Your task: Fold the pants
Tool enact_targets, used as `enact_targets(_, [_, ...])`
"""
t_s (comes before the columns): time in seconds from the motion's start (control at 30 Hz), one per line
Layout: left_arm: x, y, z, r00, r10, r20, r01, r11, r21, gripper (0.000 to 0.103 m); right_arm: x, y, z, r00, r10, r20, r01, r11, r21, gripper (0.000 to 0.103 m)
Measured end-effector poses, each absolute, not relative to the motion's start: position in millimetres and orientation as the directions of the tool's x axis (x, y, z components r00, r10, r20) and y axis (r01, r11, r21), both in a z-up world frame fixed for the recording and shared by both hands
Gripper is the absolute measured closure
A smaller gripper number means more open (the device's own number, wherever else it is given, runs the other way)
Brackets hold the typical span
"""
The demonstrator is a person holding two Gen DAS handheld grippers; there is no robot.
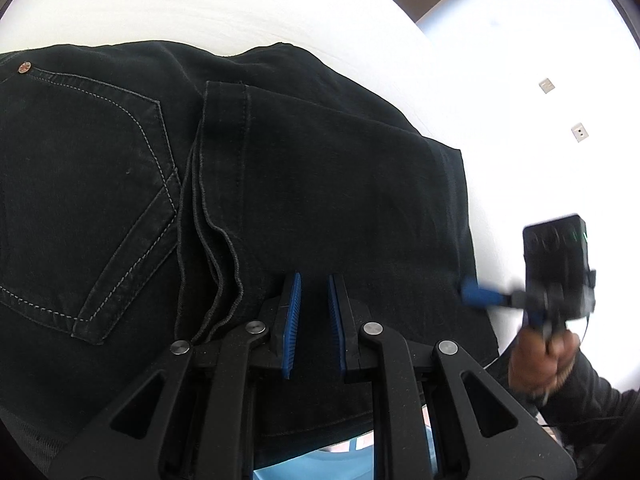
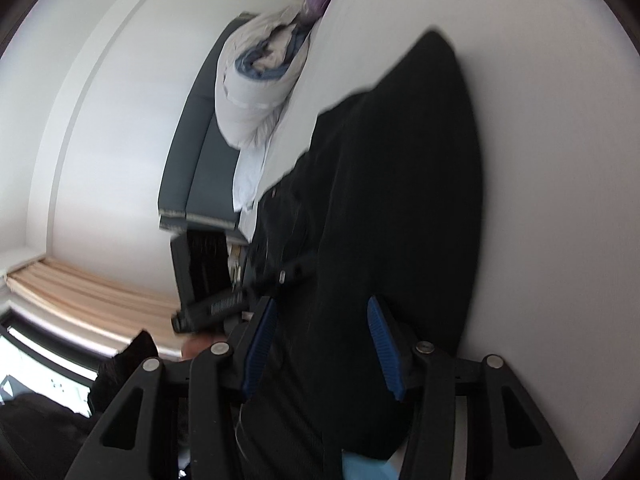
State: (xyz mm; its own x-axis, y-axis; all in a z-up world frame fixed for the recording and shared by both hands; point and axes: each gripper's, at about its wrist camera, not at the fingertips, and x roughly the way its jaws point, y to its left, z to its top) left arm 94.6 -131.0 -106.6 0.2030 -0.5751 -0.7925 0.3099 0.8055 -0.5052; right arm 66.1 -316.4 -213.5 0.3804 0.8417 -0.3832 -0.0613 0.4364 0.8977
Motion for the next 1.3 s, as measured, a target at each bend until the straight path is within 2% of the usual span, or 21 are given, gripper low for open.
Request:
enact_targets(0.2, [82.6, -129.3, -107.1, 0.214, -0.571, -0.793, 0.304, 0.810, -0.501, 0.089, 26.2, -289.5, -222.8, 0.297, 0.872, -0.389, -0.025, 0.415, 0.910, 0.052])
enact_targets(0.3, [79.8, -128.2, -105.3, 0.216, -0.562, -0.798, 0.307, 0.815, -0.491, 0.089, 17.8, -271.5, -208.8, 0.221, 0.815, -0.535, -0.086, 0.563, 0.822, 0.050])
enact_targets(0.33, [79.2, -128.1, -103.2, 0.218, -0.557, -0.801, 0.310, 0.818, -0.485, 0.089, 15.6, -273.2, -199.3, 0.235, 0.822, -0.519, -0.112, 0.553, 0.826, 0.050])
enact_targets(0.47, [76.4, -141.1, -104.2, 0.228, -0.537, -0.812, 0.317, 0.830, -0.460, 0.089, 35.4, -302.3, -149.1, 0.379, 0.861, -0.340, -0.205, 0.436, 0.876, 0.046])
enact_targets(0.5, [75.2, -143.8, -105.1, 0.230, -0.534, -0.813, 0.317, 0.831, -0.457, 0.089, 44.6, -308.7, -142.3, 0.408, 0.855, -0.319, -0.209, 0.428, 0.879, 0.040])
enact_targets(0.63, [72.9, -147.4, -106.1, 0.235, -0.531, -0.814, 0.315, 0.834, -0.453, 0.089, 83.6, -320.1, -136.3, 0.461, 0.825, -0.327, -0.186, 0.450, 0.874, 0.039])
enact_targets(0.77, [72.7, -149.7, -108.0, 0.237, -0.530, -0.814, 0.310, 0.836, -0.453, 0.089, 118.8, -309.8, -153.4, 0.451, 0.813, -0.367, -0.119, 0.463, 0.878, 0.039])
enact_targets(0.87, [72.7, -150.1, -109.5, 0.237, -0.535, -0.811, 0.312, 0.833, -0.458, 0.089, 137.1, -298.2, -188.9, 0.396, 0.751, -0.528, 0.040, 0.560, 0.827, 0.038])
enact_targets(0.93, [73.3, -149.0, -111.3, 0.235, -0.540, -0.808, 0.308, 0.830, -0.465, 0.089, 144.5, -294.9, -208.1, 0.363, 0.705, -0.609, 0.132, 0.608, 0.783, 0.047])
enact_targets(1.03, [73.2, -144.0, -110.2, 0.240, -0.553, -0.798, 0.306, 0.823, -0.479, 0.089, 144.4, -293.8, -201.6, 0.395, 0.702, -0.593, 0.131, 0.596, 0.792, 0.038])
enact_targets(1.2, [67.7, -117.5, -95.8, 0.306, -0.532, -0.790, 0.237, 0.846, -0.478, 0.088, 146.8, -282.8, -193.6, 0.390, 0.670, -0.631, 0.107, 0.648, 0.754, 0.031])
enact_targets(1.3, [57.0, -69.1, -78.6, 0.399, -0.560, -0.726, 0.156, 0.822, -0.548, 0.085, 148.8, -279.6, -189.3, 0.391, 0.660, -0.642, 0.095, 0.665, 0.741, 0.025])
